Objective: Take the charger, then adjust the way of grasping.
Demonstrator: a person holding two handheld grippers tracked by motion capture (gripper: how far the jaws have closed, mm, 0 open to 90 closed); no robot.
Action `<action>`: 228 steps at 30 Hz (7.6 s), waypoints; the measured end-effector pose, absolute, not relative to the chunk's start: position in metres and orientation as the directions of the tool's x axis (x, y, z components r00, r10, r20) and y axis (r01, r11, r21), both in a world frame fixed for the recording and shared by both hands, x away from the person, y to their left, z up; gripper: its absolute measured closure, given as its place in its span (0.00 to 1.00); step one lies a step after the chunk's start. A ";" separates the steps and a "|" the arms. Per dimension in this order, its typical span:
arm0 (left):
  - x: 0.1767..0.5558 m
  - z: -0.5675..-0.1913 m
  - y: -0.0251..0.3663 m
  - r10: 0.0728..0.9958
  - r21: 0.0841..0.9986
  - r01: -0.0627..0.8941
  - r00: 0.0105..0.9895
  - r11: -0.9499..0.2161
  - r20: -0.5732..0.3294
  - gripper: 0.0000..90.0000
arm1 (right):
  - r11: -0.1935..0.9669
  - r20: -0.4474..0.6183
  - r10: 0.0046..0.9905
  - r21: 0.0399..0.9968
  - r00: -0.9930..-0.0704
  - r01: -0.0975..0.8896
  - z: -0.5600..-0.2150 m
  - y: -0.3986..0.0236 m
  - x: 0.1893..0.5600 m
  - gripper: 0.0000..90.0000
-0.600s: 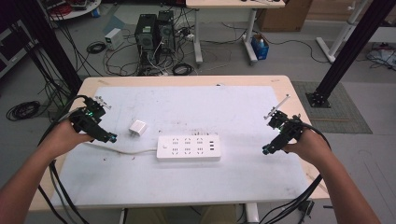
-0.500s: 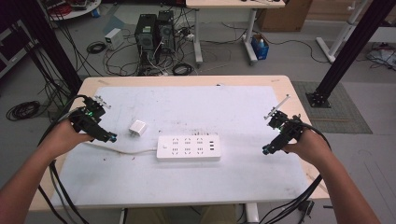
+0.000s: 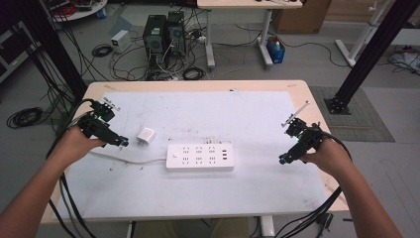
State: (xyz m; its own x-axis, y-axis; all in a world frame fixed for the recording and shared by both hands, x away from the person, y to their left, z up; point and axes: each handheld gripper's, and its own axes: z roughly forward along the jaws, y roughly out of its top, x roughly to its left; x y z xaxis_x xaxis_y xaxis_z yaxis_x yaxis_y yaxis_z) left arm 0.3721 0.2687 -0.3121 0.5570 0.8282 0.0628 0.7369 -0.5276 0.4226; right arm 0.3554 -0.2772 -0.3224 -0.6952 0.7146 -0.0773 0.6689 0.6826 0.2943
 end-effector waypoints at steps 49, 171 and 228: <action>0.441 -0.399 0.221 0.912 0.442 0.812 0.410 -0.380 0.031 0.16 | 0.686 -0.072 0.714 0.268 -0.696 0.676 -0.331 -0.271 0.362 0.01; 0.345 -0.320 0.142 0.343 0.748 0.169 0.935 -0.642 0.083 0.47 | 0.487 0.129 0.748 0.561 -0.651 0.670 -0.316 -0.241 0.331 0.01; 0.345 -0.340 0.052 0.153 0.820 -0.009 0.981 -0.572 0.118 0.47 | 0.198 0.668 0.577 0.442 -0.469 0.875 -0.323 -0.176 0.359 0.05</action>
